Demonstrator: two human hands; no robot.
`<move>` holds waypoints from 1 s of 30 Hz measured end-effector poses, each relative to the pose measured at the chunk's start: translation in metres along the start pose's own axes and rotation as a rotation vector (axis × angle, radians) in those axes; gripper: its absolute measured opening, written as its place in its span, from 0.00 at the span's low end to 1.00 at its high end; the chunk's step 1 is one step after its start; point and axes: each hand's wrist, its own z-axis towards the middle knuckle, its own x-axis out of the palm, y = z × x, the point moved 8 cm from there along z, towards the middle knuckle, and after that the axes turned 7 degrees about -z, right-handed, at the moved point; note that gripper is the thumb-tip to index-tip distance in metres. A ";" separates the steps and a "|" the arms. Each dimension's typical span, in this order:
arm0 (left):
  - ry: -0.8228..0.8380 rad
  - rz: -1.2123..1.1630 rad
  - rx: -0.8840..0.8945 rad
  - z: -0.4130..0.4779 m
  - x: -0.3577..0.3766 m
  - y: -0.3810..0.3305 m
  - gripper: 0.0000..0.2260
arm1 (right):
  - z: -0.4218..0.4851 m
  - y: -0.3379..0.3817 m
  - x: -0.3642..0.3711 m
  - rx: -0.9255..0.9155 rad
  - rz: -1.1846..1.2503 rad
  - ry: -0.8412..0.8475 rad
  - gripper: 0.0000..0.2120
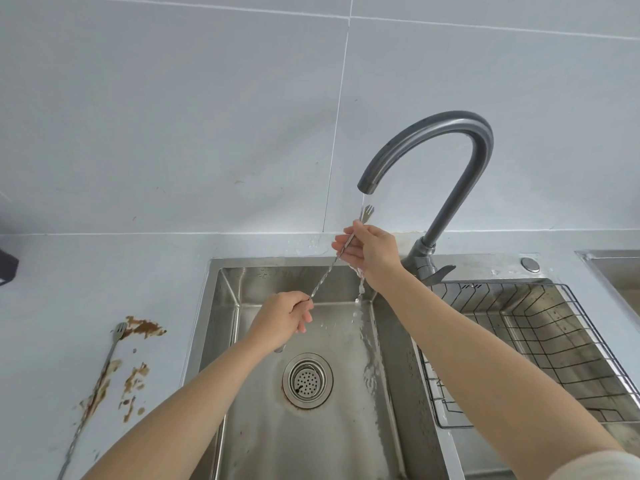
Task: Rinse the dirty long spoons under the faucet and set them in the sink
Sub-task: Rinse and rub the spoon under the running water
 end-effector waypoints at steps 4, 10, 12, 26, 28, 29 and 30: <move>-0.010 0.026 -0.033 -0.006 -0.007 0.008 0.19 | 0.000 0.000 -0.001 0.003 0.055 -0.004 0.08; 0.000 0.033 -0.037 -0.011 -0.017 0.016 0.17 | -0.001 -0.003 0.000 0.054 0.087 -0.018 0.10; -0.001 0.038 -0.037 -0.013 -0.020 0.018 0.17 | -0.001 -0.004 0.002 0.059 0.070 -0.012 0.09; -0.013 0.117 0.006 -0.015 -0.028 0.020 0.09 | 0.002 -0.003 -0.002 0.019 0.159 -0.047 0.08; -0.009 0.113 0.004 -0.014 -0.027 0.018 0.08 | 0.002 -0.004 -0.003 0.029 0.122 -0.060 0.08; -0.011 0.110 0.003 -0.013 -0.027 0.018 0.08 | 0.003 -0.004 -0.003 0.035 0.101 -0.060 0.09; -0.012 0.108 -0.002 -0.013 -0.028 0.019 0.09 | 0.004 -0.004 -0.003 0.042 0.082 -0.059 0.10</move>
